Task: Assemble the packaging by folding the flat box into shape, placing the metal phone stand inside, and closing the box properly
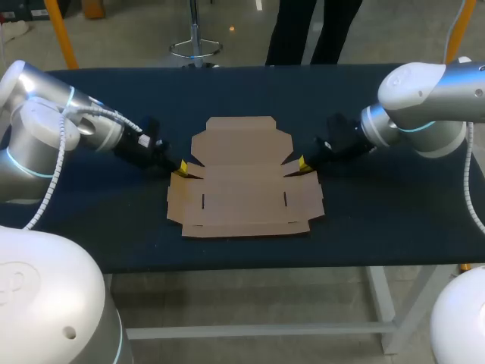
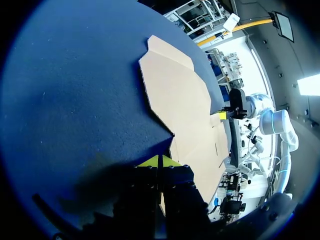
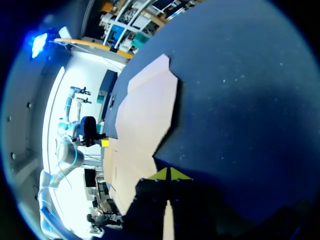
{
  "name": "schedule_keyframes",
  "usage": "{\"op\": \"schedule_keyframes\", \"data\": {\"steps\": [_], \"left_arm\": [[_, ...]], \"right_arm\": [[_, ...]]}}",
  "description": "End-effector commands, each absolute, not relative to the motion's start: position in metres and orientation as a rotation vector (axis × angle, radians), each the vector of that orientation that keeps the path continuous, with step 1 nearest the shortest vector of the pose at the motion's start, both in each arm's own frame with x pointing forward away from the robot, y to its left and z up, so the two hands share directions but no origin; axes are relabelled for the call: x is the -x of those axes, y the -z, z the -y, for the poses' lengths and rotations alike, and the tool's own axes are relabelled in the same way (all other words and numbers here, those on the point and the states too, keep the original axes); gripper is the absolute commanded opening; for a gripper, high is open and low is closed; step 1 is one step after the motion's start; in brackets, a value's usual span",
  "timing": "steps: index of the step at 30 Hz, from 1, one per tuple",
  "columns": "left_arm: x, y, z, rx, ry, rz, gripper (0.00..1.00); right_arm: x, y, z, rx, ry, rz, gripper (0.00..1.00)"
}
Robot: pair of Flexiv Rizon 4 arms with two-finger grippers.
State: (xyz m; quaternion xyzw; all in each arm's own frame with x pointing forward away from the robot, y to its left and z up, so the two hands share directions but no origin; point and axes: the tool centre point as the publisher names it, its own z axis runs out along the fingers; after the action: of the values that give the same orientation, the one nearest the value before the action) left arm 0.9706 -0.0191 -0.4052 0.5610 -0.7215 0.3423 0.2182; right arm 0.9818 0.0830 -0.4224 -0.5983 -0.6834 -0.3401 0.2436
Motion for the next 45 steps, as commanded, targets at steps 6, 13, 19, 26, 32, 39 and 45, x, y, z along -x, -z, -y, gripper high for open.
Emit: {"op": "schedule_keyframes", "data": {"steps": [6,13,19,26,32,39,45], "left_arm": [[-0.973,0.41,0.022,-1.586,-0.921,1.994,0.0],[-0.973,0.41,0.026,-1.594,-0.914,2.004,0.0],[-0.971,0.403,0.028,-1.608,-0.911,2.034,0.0],[-0.972,0.399,0.032,-1.653,-0.849,2.068,0.0],[-0.972,0.398,0.036,-1.694,-0.818,2.105,0.0],[-0.974,0.398,0.04,-1.743,-0.786,2.133,0.0],[-0.972,0.394,0.041,-1.76,-0.756,2.137,0.0]], "right_arm": [[-0.984,0.429,-0.084,1.65,0.902,1.853,0.0],[-0.982,0.424,-0.091,1.643,0.9,1.863,0.0],[-0.979,0.416,-0.097,1.649,0.9,1.891,0.0],[-0.975,0.409,-0.104,1.66,0.891,1.926,0.0],[-0.974,0.407,-0.106,1.687,0.875,1.944,0.0],[-0.975,0.406,-0.109,1.698,0.864,1.955,0.0],[-0.973,0.401,-0.113,1.734,0.848,1.98,0.0]]}}
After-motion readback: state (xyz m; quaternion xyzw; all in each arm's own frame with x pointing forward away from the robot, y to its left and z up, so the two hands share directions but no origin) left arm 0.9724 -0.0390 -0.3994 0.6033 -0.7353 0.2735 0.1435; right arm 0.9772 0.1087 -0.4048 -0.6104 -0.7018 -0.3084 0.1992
